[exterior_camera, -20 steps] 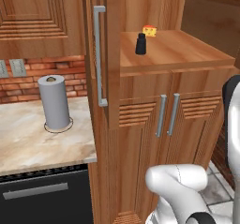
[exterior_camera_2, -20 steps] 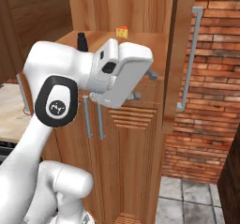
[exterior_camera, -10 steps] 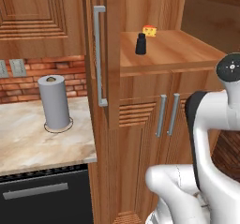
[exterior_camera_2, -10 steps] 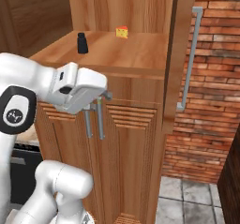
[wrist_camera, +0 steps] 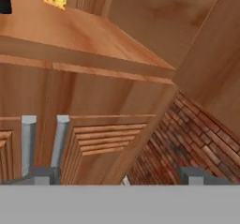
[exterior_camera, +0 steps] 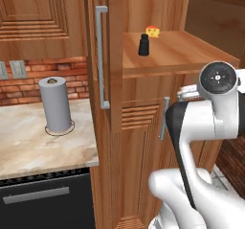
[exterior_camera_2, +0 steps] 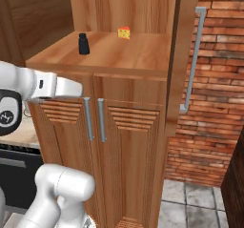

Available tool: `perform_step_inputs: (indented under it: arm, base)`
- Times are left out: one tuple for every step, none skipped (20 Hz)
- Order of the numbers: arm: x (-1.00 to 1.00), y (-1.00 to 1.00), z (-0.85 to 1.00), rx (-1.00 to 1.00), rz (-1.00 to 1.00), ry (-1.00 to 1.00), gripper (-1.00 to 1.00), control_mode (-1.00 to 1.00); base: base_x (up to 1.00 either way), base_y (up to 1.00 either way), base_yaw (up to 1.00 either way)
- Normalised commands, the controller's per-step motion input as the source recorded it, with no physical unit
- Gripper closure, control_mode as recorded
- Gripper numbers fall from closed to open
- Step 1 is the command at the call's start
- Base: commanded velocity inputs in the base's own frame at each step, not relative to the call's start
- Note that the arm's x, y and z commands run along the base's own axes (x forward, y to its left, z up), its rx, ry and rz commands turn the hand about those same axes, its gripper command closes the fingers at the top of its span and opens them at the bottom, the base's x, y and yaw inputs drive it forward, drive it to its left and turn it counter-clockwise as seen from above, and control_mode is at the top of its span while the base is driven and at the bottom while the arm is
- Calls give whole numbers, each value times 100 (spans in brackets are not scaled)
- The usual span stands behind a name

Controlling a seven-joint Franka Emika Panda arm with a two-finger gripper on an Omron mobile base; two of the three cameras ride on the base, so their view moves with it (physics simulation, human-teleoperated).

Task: The dining table condiment station is running low on shaker. Refill the condiment station by opening the cabinet and taking the shaker from the cabinet and placing it on the dining table.

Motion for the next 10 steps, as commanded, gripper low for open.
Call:
perform_step_inputs:
  arm:
    - [47,82,9,29,9,-19,-100,-100]
    - [47,75,19,28,11,-17,-100,-100]
    - [46,69,26,27,13,-16,-100,-100]
    - [44,57,29,26,13,-16,-100,-100]
    - [36,43,33,25,13,-13,-100,-100]
    - [31,36,36,25,13,-14,-100,-100]
    - [26,29,40,23,11,-17,-100,-100]
    - [28,19,51,21,9,-18,-100,-100]
    - [25,12,52,19,11,-14,-100,-100]
    - [31,2,54,19,12,-14,-100,-100]
  base:
    - [0,0,0]
    - [0,0,0]
    - [0,0,0]
    - [0,0,0]
    - [0,0,0]
    - [0,0,0]
    - [0,0,0]
    - [0,0,0]
    - [0,0,0]
    - [0,0,0]
